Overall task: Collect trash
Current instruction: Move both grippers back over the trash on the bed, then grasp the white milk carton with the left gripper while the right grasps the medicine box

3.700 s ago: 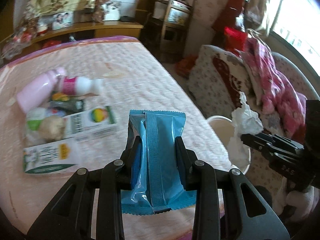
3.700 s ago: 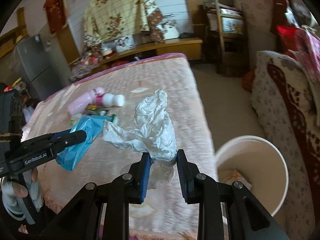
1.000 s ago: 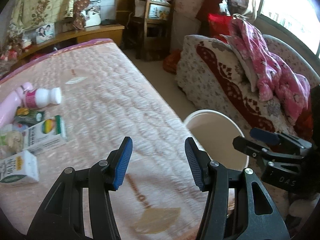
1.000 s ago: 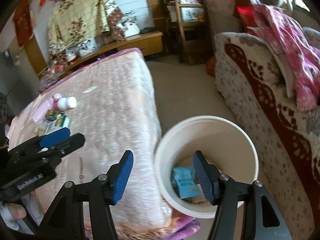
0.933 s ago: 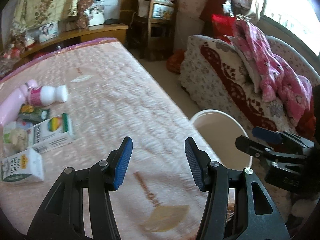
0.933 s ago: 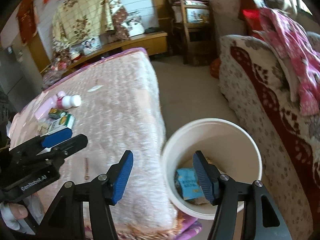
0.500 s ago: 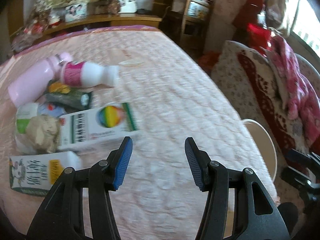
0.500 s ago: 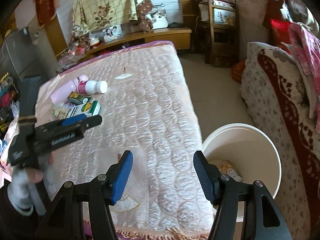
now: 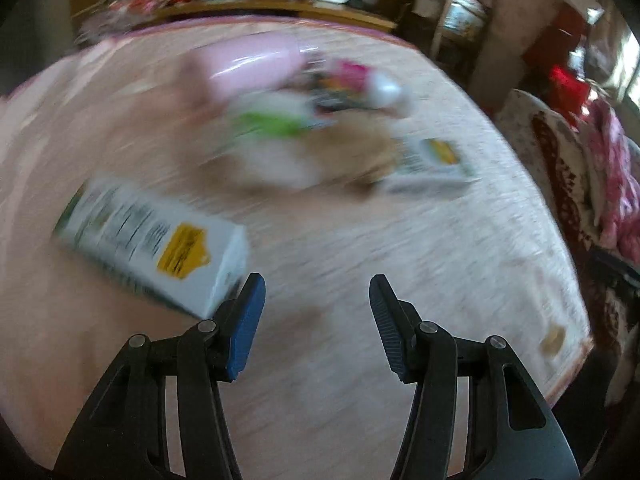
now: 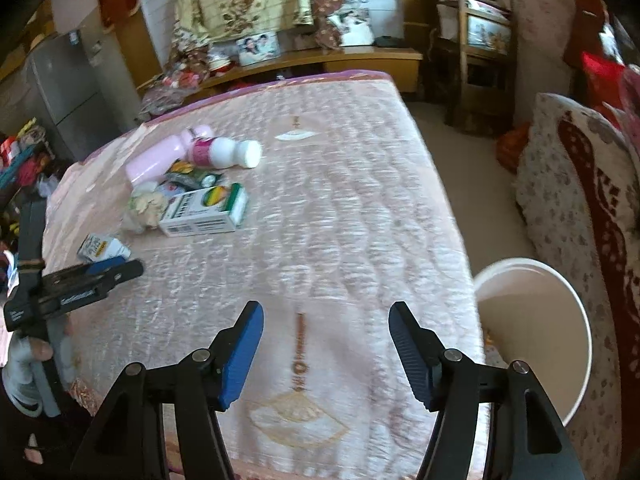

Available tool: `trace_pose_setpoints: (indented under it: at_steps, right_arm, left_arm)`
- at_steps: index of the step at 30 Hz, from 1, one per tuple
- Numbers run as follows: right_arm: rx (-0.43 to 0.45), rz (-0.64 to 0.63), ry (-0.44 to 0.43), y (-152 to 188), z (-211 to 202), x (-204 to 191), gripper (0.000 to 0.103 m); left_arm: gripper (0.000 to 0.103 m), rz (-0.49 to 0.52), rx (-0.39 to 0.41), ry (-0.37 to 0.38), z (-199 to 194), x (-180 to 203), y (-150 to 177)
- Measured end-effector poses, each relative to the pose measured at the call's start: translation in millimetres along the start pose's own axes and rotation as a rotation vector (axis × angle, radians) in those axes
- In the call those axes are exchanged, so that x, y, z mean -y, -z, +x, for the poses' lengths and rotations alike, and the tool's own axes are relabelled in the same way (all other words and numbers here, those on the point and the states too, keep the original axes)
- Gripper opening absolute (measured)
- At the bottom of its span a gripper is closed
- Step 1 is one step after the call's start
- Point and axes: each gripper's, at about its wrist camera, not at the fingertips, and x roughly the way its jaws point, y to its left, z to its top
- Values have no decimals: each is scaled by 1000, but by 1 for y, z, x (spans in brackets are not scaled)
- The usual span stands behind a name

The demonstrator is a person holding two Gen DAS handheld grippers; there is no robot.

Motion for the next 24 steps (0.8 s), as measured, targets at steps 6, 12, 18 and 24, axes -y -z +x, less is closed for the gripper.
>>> trace_pose_setpoints:
  at_steps: [6, 12, 18, 24]
  right_arm:
    - [-29, -65, -60, -24, 34, -35, 65]
    - [-27, -86, -72, -72, 77, -61, 65]
    - [-43, -108, -9, -121, 131, -70, 65]
    - [-145, -103, 5, -132, 172, -62, 65]
  left_arm:
    - [53, -97, 19, -86, -35, -70, 21]
    - [53, -143, 80, -68, -68, -89, 24]
    - [53, -148, 90, -72, -70, -97, 10]
    - [53, -164, 100, -72, -61, -105, -5]
